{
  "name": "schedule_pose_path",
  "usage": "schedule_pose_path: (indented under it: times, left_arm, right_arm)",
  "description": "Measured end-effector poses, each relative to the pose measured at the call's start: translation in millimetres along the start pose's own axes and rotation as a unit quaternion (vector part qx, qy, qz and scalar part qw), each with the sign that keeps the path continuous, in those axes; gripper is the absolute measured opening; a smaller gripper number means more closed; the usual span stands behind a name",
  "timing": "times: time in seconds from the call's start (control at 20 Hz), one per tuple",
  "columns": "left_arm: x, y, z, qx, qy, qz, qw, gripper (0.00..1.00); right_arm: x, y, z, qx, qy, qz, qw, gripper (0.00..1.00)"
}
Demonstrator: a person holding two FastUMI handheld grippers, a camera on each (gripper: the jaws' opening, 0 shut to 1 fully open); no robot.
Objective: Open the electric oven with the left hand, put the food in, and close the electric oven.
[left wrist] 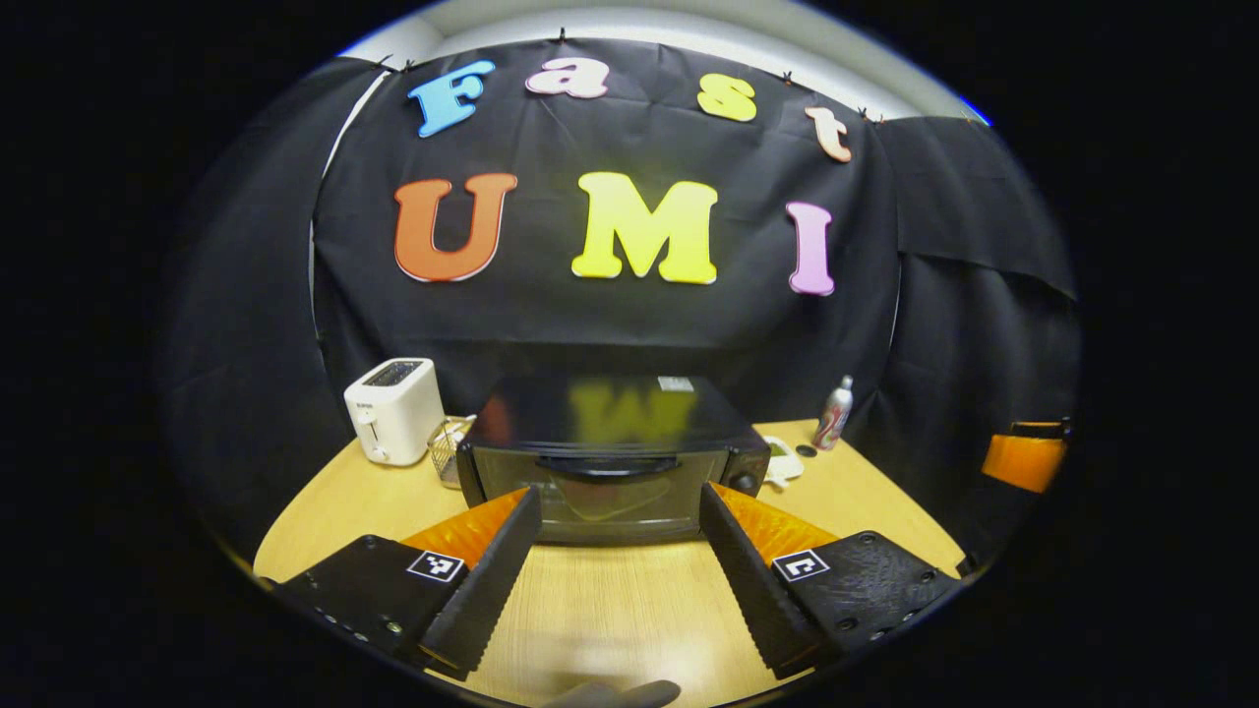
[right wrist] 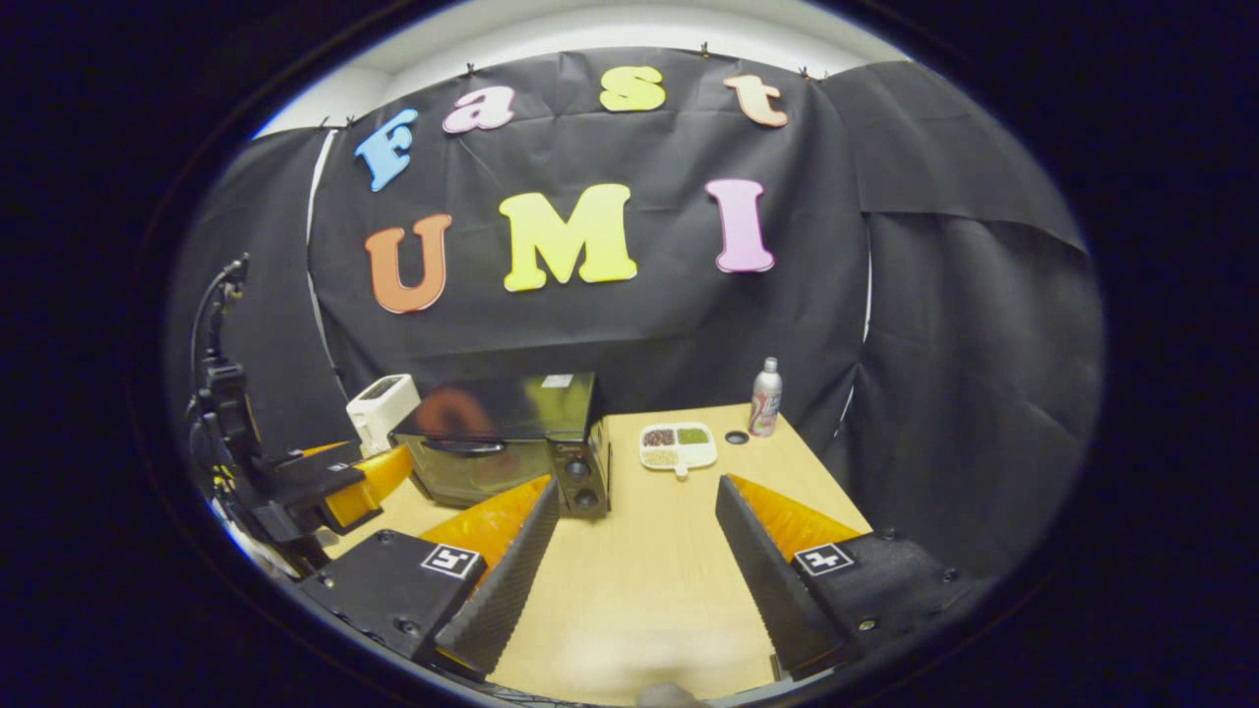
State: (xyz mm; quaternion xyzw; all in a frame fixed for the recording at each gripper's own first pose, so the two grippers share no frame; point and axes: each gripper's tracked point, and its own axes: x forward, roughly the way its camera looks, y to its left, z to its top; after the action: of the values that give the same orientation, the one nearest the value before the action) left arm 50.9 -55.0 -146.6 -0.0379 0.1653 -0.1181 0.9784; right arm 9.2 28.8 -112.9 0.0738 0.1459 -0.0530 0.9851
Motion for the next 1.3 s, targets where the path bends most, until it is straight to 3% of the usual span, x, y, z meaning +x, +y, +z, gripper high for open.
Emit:
schedule_pose_path:
  times: [0.05,0.25,0.3,0.35,0.45,0.5,0.55,0.6,0.85,0.95,1.1,1.15,1.2,1.3]
  left_arm:
    - [-9.8,1.0,17.5,0.002,-0.016,-0.003,1.0,0.97]
    - [-55.4,10.6,72.9,0.009,-0.075,0.008,0.997,0.96]
    - [-69.3,10.9,80.5,0.008,-0.081,0.011,0.997,0.85]
    - [-81.4,11.4,90.3,0.007,-0.091,0.017,0.996,0.96]
    - [-105.8,12.7,110.9,0.012,-0.115,0.031,0.993,0.96]
    - [-116.1,11.8,118.0,0.016,-0.122,0.039,0.992,0.96]
    - [-126.6,9.0,121.0,0.019,-0.124,0.048,0.991,0.84]
    - [-136.3,5.4,123.8,0.02,-0.127,0.055,0.99,0.95]
    - [-169.8,-17.8,116.9,0.021,-0.12,0.088,0.989,0.95]
    - [-177.6,-29.4,116.6,0.025,-0.122,0.092,0.988,0.95]
    - [-184.8,-43.2,115.8,0.029,-0.118,0.097,0.988,0.95]
    - [-185.2,-48.6,116.2,0.026,-0.118,0.095,0.988,1.0]
    - [-186.1,-54.0,116.4,0.021,-0.116,0.092,0.989,0.95]
    - [-185.4,-60.6,118.0,0.016,-0.116,0.087,0.989,0.96]
  right_arm:
    - [-5.2,2.4,12.9,0.002,-0.015,0.001,1.0,1.0]
    - [-36.6,-3.2,64.1,-0.001,-0.079,0.003,0.997,0.96]
    - [-45.4,-9.1,76.5,-0.01,-0.099,0.0,0.995,0.96]
    - [-55.4,-14.1,87.9,-0.019,-0.118,-0.003,0.993,0.96]
    - [-70.5,-17.3,103.2,-0.023,-0.145,0.007,0.989,0.96]
    - [-75.6,-20.1,105.4,-0.025,-0.15,0.013,0.988,0.96]
    - [-80.9,-25.3,107.1,-0.027,-0.152,0.018,0.988,0.96]
    - [-85.9,-31.1,109.7,-0.029,-0.157,0.021,0.987,1.0]
    - [-101.5,-60.5,114.1,-0.033,-0.155,0.037,0.987,0.96]
    - [-108.5,-73.9,116.9,-0.024,-0.157,0.038,0.987,1.0]
    - [-116.2,-89.3,114.8,-0.023,-0.157,0.042,0.986,0.96]
    - [-117.5,-95.1,113.5,-0.025,-0.156,0.043,0.987,0.96]
    - [-119.6,-98.9,112.6,-0.025,-0.155,0.042,0.987,0.96]
    - [-124.7,-106.3,113.6,-0.022,-0.159,0.039,0.986,0.96]
